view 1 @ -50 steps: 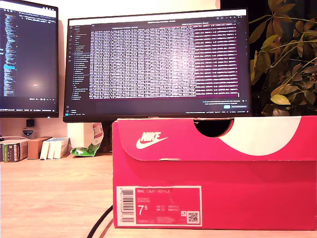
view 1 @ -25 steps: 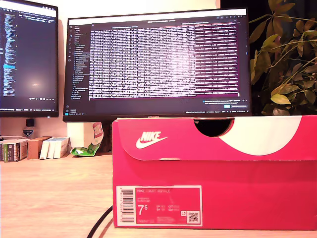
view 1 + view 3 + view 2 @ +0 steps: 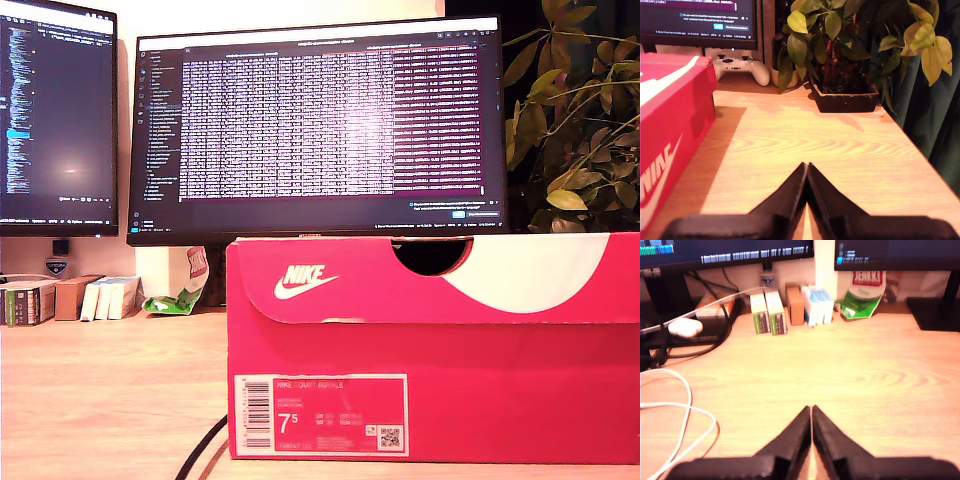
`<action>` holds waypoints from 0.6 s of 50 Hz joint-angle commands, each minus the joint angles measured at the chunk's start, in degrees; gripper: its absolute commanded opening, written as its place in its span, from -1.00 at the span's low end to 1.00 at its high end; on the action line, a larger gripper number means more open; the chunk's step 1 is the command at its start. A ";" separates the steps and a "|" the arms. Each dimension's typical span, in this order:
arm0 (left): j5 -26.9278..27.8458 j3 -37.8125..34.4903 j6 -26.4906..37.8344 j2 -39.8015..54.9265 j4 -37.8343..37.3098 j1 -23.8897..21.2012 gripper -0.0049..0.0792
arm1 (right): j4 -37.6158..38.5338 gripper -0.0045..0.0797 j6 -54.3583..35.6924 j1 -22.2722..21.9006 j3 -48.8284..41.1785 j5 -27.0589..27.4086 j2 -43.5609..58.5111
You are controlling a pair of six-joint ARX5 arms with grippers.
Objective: Close the red shoebox by pushing the lid with your left arm and holding the box in place with your right arm
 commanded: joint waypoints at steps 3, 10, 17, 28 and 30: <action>-0.22 -1.53 -0.42 -0.44 -0.79 -0.04 -0.93 | 0.24 -0.92 0.39 -0.11 -0.20 0.07 -0.37; -0.17 -1.53 -0.39 -0.44 -0.85 -0.04 -0.93 | 0.26 -0.92 0.39 -0.11 -0.20 0.07 -0.37; -0.17 -1.53 -0.33 -0.44 -0.81 -0.04 -0.93 | 0.28 -0.92 0.39 -0.11 -0.20 0.07 -0.37; -0.13 -1.51 -0.28 -0.44 -0.81 -0.04 -0.93 | 0.28 -0.92 0.39 -0.11 -0.20 0.07 -0.37; -0.13 -1.51 -0.28 -0.44 -0.81 -0.04 -0.93 | 0.28 -0.92 0.39 -0.11 -0.20 0.07 -0.37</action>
